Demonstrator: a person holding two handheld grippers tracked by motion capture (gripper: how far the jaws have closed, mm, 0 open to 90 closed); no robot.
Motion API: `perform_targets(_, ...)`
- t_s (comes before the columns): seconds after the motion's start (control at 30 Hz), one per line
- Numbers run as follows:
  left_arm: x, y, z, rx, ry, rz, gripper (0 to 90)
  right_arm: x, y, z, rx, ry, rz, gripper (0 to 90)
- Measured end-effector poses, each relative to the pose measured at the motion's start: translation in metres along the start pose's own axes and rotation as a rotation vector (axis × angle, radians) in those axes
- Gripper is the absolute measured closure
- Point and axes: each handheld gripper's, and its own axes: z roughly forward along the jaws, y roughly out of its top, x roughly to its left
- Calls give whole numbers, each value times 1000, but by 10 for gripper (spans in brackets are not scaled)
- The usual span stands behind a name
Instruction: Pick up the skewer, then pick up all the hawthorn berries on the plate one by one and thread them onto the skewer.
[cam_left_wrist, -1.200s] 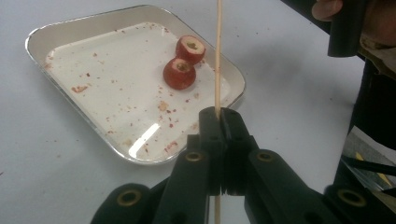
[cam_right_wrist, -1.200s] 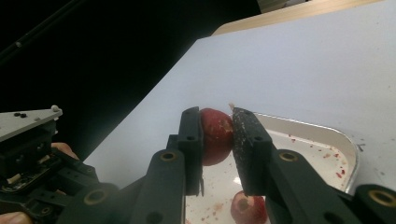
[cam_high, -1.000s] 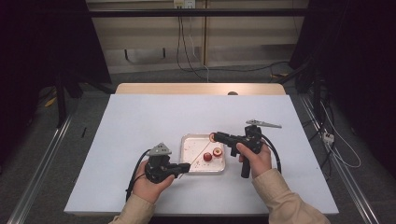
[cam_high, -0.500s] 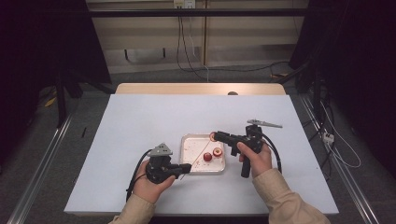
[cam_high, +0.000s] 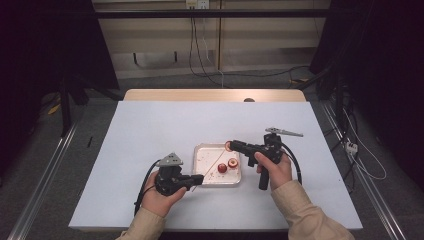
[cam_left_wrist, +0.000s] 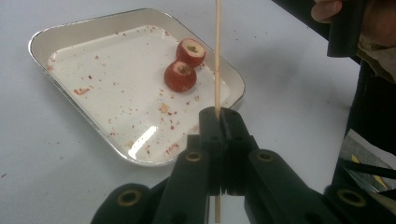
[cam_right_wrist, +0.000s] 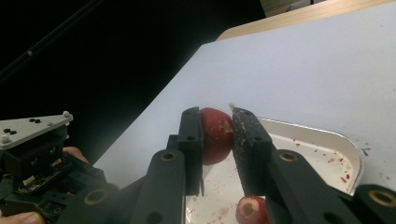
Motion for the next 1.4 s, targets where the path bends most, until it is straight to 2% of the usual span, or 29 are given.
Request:
perform_targets(0.13,-2,0,1,6,4,13,892,1,-1,1,0,-3,-1,743)
perform_targets(0.37,0,1,-2,-14,9,6,893,0,-1,1,4,-3,4,743)
perform_targets(0.57,-2,1,0,-4,-4,18,892,0,-2,2,14,-5,5,743)
perform_targets(0.73,-3,1,0,-3,-18,19,893,0,-1,3,9,13,13,741)
perform_targets(0.83,-3,1,0,-18,-49,26,893,0,0,3,1,21,35,733)
perform_targets(0.9,-5,2,-1,-18,-34,37,893,-1,0,3,-5,22,42,732)
perform_targets(1.03,-7,2,0,-25,-38,45,893,0,0,4,-18,23,64,734)
perform_targets(1.13,-8,3,-1,-31,-30,46,893,1,0,5,-24,16,64,734)
perform_targets(1.33,-6,2,-4,-54,-8,29,893,0,-1,8,-27,18,83,735)
perform_targets(1.4,-6,1,-6,-76,3,17,894,1,-1,9,-29,23,94,736)
